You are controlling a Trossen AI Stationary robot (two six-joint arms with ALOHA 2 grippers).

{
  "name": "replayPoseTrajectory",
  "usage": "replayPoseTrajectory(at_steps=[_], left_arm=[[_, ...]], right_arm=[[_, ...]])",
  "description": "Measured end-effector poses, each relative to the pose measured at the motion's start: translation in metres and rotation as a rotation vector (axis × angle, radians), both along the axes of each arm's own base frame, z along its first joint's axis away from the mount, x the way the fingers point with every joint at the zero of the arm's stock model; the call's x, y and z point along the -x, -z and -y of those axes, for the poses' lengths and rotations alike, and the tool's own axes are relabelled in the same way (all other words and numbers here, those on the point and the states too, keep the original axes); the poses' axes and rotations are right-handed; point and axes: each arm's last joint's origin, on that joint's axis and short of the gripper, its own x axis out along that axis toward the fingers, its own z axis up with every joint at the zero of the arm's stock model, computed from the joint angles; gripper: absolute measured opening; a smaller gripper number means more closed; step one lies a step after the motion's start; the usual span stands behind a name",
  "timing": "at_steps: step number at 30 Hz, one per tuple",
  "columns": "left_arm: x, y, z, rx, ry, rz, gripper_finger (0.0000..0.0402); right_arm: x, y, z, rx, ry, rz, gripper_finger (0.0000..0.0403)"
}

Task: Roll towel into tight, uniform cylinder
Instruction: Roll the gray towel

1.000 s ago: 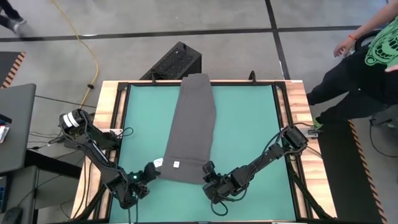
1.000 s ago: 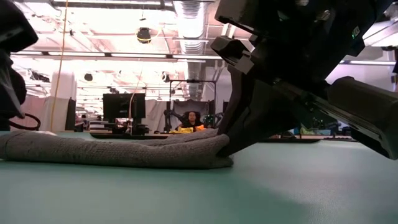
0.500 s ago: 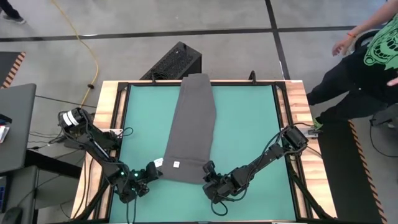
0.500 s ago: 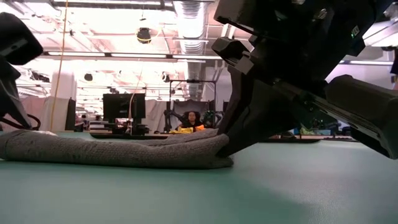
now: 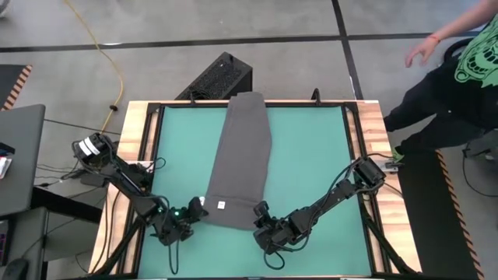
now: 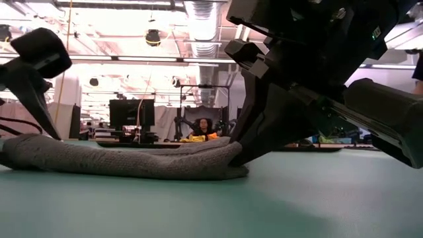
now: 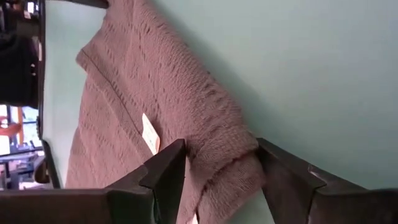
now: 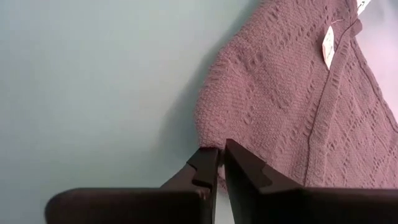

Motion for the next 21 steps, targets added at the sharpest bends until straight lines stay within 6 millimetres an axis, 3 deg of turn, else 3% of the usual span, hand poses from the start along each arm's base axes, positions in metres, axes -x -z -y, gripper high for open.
replayPoseTrajectory(at_steps=[5,12,21], left_arm=[[-0.002,-0.001,0.0,0.019,-0.013,0.012,0.0135],[-0.007,-0.007,0.005,0.076,-0.056,0.045,0.0016],[-0.015,-0.032,0.024,0.254,-0.142,0.164,0.0003]], right_arm=[[0.0,0.0,0.0,-0.005,0.006,0.002,0.0051],[0.001,0.0,-0.001,-0.059,0.067,0.021,0.0011],[0.002,-0.023,-0.019,-0.175,0.141,0.066,0.0005]])
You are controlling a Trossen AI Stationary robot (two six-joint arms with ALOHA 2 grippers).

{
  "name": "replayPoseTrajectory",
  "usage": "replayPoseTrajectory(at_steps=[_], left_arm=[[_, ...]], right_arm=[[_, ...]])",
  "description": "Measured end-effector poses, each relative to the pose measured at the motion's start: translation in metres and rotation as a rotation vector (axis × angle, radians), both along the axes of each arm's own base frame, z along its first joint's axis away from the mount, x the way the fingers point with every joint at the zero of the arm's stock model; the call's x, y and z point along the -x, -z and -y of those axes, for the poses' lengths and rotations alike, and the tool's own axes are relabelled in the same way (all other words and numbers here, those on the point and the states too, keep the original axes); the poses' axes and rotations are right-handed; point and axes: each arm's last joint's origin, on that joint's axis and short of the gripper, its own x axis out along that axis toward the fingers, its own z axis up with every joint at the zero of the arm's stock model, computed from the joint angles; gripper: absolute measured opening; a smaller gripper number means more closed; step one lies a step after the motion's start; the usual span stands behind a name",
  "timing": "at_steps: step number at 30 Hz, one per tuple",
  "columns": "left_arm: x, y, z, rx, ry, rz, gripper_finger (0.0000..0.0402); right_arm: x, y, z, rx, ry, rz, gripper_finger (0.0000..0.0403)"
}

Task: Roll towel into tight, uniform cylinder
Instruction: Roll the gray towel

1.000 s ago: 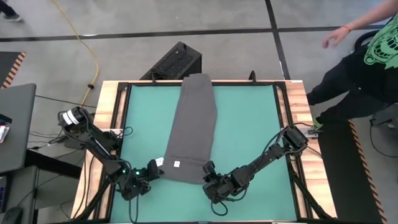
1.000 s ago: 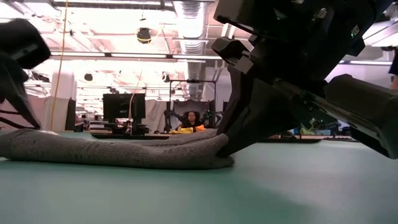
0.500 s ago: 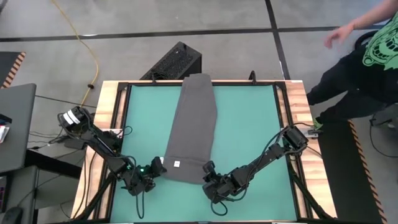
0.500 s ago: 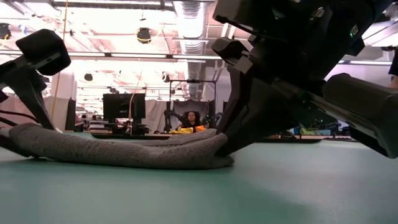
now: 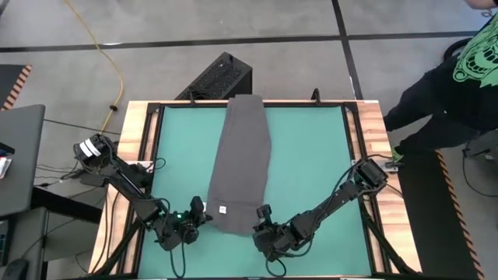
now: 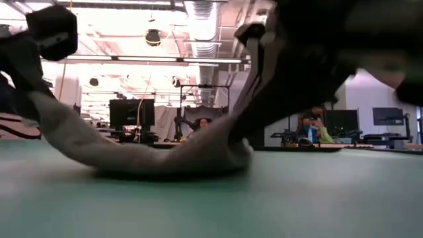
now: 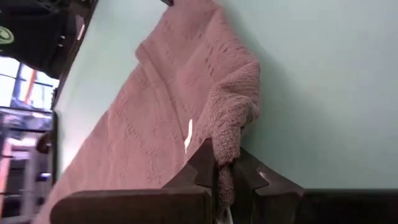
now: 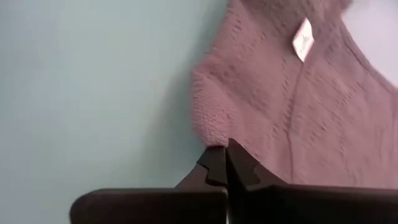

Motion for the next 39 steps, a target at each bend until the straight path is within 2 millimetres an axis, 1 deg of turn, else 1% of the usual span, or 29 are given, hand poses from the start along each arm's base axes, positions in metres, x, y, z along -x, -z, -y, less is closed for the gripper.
replayPoseTrajectory(at_steps=[4,7,9,13,19,24,30,35,39], left_arm=[[0.001,-0.014,0.007,0.154,-0.054,0.018,0.0002],[0.004,-0.02,0.004,0.253,-0.104,0.007,0.0002],[0.005,-0.022,0.0,0.303,-0.137,-0.019,0.0002],[0.003,-0.027,-0.011,0.412,-0.206,-0.068,0.0002],[-0.004,-0.038,-0.025,0.508,-0.212,-0.111,0.0002],[-0.01,-0.04,-0.039,0.611,-0.223,-0.173,0.0001],[-0.018,-0.033,-0.056,0.722,-0.237,-0.277,0.0001],[-0.027,-0.032,-0.072,0.752,-0.253,-0.302,0.0001],[-0.033,-0.033,-0.084,0.789,-0.244,-0.33,0.0001]], right_arm=[[0.008,-0.012,-0.005,-0.087,0.089,0.005,0.0005],[0.012,-0.02,-0.005,-0.158,0.154,0.02,0.0005],[0.015,-0.028,-0.004,-0.202,0.193,0.034,0.0005],[0.019,-0.043,0.005,-0.29,0.308,0.053,0.0005],[0.016,-0.06,0.024,-0.442,0.439,0.057,0.0005],[0.011,-0.058,0.039,-0.548,0.516,-0.025,0.0005],[0.012,-0.044,0.051,-0.635,0.604,-0.118,0.0005],[0.011,-0.042,0.056,-0.634,0.62,-0.145,0.0004],[0.015,-0.038,0.064,-0.608,0.688,-0.195,0.0004]])
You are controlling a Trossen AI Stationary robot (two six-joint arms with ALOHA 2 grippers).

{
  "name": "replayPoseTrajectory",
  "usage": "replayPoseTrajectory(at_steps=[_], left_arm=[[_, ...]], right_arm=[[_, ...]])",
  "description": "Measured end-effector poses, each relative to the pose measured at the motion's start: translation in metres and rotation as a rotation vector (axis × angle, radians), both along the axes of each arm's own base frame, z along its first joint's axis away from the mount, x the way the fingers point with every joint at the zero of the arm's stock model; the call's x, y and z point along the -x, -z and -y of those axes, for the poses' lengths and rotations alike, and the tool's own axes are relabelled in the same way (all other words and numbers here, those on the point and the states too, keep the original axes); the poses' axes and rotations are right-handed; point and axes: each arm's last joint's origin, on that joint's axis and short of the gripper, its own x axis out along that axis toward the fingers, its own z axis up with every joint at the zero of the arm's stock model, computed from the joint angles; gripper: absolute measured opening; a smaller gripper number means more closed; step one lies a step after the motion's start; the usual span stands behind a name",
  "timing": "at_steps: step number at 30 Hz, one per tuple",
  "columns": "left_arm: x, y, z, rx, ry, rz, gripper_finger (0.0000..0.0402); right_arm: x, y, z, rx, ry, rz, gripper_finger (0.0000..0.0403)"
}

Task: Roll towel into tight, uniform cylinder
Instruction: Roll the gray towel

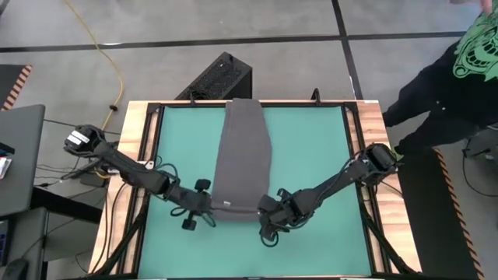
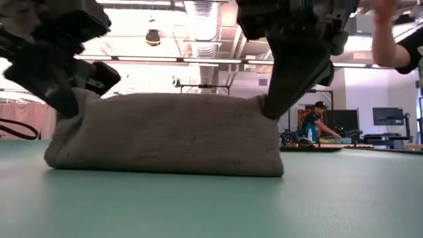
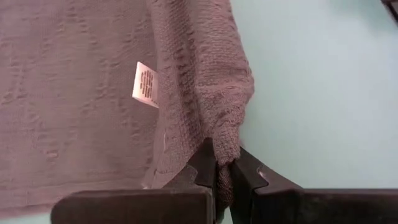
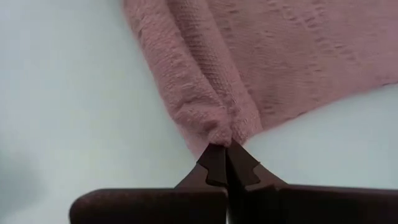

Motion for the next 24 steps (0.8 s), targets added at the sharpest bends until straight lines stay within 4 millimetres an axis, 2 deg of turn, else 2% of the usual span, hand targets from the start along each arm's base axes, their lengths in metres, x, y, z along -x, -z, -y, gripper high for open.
replayPoseTrajectory(at_steps=[7,15,22,24], left_arm=[[-0.006,0.005,-0.016,0.049,-0.008,-0.061,0.0001],[-0.015,0.024,-0.025,0.082,0.0,-0.156,0.0001],[-0.017,0.037,-0.024,0.067,0.009,-0.205,0.0001],[-0.017,0.036,-0.025,0.058,0.001,-0.197,0.0001]], right_arm=[[0.001,0.002,0.007,-0.001,0.01,-0.052,0.0004],[0.0,0.004,0.02,-0.014,0.032,-0.112,0.0004],[-0.01,0.022,0.028,-0.05,0.013,-0.177,0.0024],[-0.013,0.036,0.027,-0.06,-0.006,-0.217,0.003]])
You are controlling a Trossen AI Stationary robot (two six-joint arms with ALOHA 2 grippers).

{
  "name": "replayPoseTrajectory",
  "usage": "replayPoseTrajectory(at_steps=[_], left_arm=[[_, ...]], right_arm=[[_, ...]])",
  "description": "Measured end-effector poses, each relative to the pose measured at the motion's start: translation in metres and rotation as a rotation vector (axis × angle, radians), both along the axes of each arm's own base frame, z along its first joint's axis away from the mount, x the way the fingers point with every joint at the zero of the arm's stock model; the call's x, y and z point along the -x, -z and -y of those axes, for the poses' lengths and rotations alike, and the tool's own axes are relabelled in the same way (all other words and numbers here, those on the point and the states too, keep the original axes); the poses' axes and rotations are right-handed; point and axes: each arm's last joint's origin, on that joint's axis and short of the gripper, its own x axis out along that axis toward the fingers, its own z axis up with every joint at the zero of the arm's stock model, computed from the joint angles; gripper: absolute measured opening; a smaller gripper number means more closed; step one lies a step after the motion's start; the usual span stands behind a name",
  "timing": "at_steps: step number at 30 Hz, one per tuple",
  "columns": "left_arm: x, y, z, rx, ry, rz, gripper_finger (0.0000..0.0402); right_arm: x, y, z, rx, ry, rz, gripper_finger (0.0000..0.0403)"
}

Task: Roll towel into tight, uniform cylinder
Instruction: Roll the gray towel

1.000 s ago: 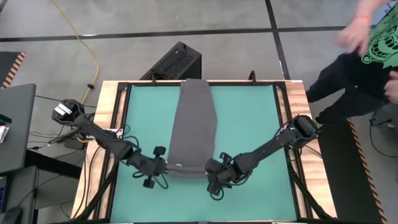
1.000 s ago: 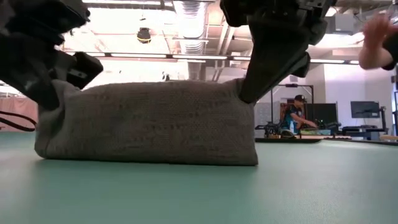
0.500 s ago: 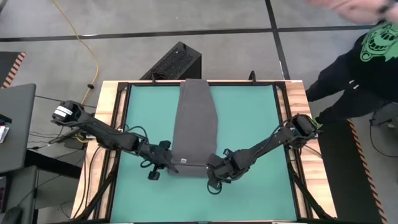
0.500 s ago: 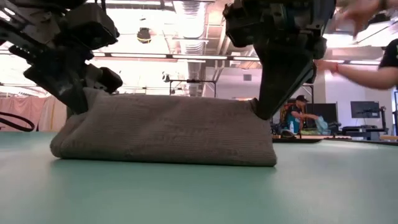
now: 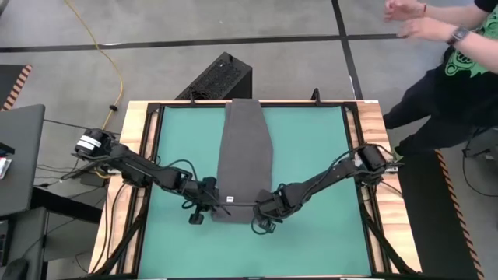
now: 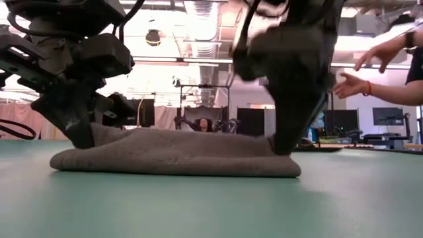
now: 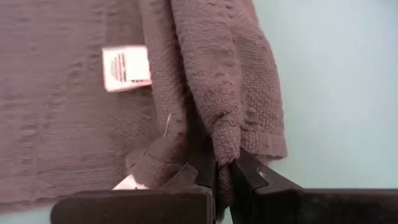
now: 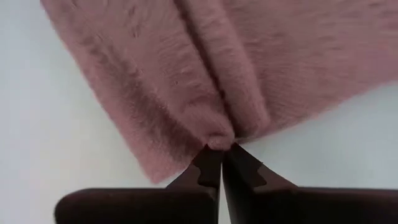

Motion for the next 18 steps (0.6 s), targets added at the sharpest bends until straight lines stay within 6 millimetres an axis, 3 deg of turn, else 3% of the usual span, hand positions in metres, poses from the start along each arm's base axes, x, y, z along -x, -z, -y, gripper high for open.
replayPoseTrajectory(at_steps=[8,18], left_arm=[[0.001,-0.001,-0.003,-0.07,-0.065,0.017,0.0019],[-0.001,-0.008,-0.002,-0.064,-0.062,0.056,0.0086]], right_arm=[[-0.003,0.008,-0.008,-0.004,-0.071,0.014,0.004],[0.005,-0.01,-0.013,0.102,-0.108,0.074,0.0068]])
